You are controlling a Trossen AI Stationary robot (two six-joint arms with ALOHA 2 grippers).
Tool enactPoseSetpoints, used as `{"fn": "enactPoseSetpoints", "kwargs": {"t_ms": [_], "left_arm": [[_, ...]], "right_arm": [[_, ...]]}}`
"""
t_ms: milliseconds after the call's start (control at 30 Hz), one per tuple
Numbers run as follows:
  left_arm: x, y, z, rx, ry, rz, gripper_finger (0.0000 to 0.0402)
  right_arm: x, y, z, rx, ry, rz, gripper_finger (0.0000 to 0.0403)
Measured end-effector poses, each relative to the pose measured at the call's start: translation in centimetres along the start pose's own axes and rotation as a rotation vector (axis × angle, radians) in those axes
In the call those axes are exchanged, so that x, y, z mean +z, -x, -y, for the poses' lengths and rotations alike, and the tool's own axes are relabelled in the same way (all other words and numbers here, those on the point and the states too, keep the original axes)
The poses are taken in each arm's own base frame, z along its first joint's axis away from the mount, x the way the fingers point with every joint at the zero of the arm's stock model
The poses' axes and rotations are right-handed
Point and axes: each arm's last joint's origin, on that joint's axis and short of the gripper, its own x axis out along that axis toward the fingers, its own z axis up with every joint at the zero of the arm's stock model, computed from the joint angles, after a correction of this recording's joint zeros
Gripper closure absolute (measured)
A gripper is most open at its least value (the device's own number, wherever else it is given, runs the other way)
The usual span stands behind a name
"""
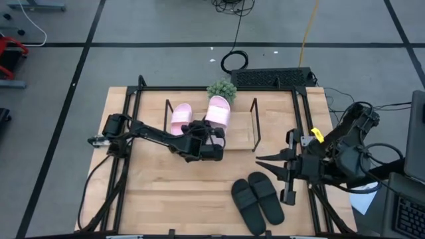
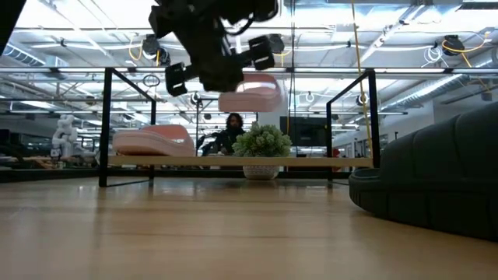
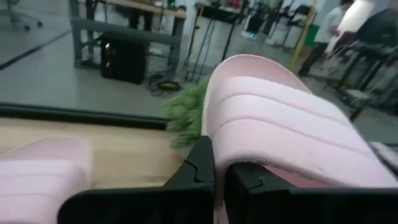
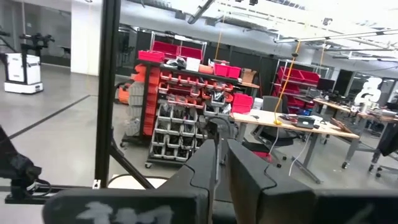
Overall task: Pick and place slides into the shelf
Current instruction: Put the pink slide on the shelf
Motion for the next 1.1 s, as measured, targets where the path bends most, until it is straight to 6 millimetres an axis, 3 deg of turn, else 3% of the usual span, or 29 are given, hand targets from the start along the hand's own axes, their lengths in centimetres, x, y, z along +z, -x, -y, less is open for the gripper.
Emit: {"fn": "enactPoseSetpoints", "kwargs": {"t_ms": [533,1100], "left_arm": [[-0.8,-0.2,-3.1,0.117,0.012,-0.111,0.0401],[-0.4,-1.4,-4.3,0.205,-0.068,-0.159,0.0401]], "right_arm": [[0.0,0.2,-0.2,0.01,0.035,0.001,0.0374],[0.0,0.2,-0.2,0.01,0.036,0.001,0.0374]]}}
